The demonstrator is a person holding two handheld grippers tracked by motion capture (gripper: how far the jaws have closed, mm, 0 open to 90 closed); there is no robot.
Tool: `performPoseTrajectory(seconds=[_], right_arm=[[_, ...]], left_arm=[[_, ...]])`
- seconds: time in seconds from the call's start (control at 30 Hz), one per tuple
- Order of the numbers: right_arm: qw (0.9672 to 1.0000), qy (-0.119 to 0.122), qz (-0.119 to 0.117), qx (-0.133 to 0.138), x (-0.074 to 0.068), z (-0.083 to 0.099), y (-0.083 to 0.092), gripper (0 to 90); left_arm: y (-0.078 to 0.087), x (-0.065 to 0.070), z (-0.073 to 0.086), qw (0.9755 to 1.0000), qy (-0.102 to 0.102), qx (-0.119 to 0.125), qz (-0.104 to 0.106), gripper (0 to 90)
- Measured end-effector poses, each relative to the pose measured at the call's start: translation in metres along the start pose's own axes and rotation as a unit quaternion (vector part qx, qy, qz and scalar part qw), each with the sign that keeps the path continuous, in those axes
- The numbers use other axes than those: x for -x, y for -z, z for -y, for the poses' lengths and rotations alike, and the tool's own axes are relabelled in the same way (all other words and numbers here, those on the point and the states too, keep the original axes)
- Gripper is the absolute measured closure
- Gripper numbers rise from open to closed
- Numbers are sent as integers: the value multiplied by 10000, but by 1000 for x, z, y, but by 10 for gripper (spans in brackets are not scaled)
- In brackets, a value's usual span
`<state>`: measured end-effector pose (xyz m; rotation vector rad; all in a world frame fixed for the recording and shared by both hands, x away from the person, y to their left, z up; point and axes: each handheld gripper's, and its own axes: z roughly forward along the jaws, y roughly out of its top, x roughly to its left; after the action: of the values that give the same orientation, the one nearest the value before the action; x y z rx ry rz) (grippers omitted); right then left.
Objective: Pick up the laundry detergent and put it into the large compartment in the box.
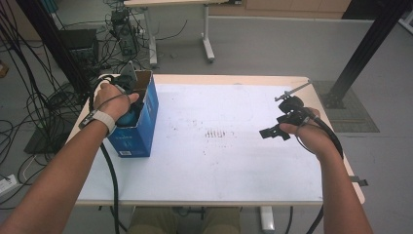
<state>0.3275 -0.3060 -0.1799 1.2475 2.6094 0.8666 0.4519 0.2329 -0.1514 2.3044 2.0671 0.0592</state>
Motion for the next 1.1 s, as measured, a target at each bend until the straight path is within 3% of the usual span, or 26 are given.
performPoseTrajectory(seconds=[1.1], right_arm=[[10000,-2,-2,12,-1,0,1,89]], left_arm=[[0,0,-2,10000,-15,-48,7,382]])
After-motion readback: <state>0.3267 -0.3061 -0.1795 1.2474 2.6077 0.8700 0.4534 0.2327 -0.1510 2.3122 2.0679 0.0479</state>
